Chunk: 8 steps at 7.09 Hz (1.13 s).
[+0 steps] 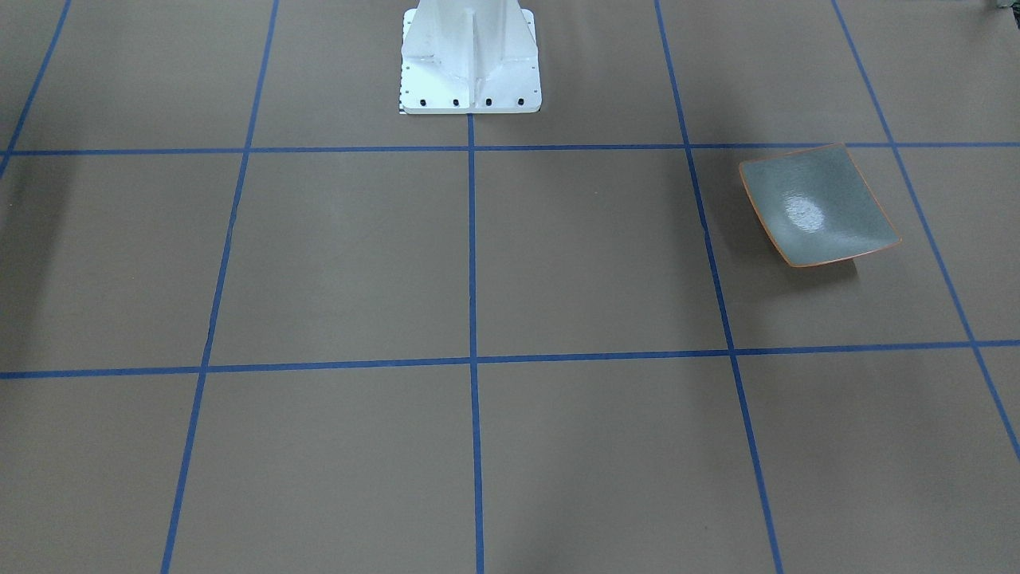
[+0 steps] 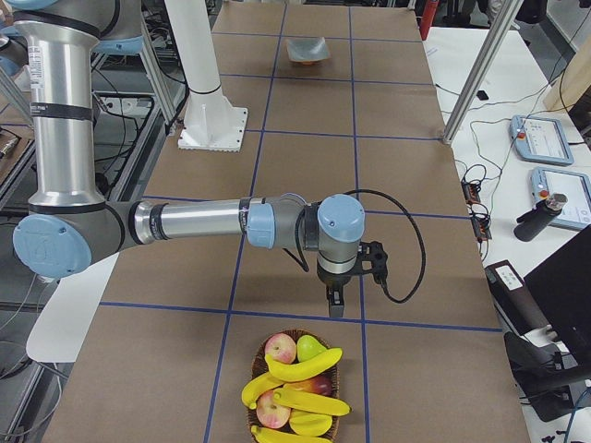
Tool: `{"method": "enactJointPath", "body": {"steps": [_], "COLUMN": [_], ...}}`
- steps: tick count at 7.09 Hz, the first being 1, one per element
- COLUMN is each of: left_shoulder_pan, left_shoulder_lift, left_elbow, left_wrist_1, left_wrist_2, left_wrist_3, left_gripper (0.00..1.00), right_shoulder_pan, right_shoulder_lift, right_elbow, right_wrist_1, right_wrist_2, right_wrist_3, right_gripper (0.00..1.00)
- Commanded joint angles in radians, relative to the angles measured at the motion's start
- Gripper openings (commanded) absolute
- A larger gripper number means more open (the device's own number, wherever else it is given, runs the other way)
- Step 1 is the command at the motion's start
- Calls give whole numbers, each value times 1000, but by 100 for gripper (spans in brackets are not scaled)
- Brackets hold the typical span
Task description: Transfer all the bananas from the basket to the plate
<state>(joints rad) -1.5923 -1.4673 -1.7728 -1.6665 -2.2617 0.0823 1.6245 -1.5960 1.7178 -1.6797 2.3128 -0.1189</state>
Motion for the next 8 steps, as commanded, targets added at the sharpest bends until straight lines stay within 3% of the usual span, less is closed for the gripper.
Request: {"method": "enactJointPath", "body": {"steps": [1, 3, 6, 8], "left_shoulder_pan": [3, 3, 5, 5], "left_shoulder_lift": [-2, -2, -1, -2], "left_elbow": [6, 10, 7, 6], "left_wrist_1": [-1, 1, -1, -2], "left_wrist_2": [7, 7, -2, -2], "left_wrist_3": [10, 1, -1, -3], "left_gripper": [100, 100, 100, 100], "right_shoulder_pan": [0, 5, 49, 55], "right_shoulder_lift": [-59, -73, -6, 42], "right_elbow": [-1, -160, -282, -369], "right_wrist_1": [90, 298, 294, 206], "right_wrist_2": [-6, -4, -6, -15], "right_wrist_3": [-5, -18, -53, -172], "right_gripper": [100, 100, 100, 100]}}
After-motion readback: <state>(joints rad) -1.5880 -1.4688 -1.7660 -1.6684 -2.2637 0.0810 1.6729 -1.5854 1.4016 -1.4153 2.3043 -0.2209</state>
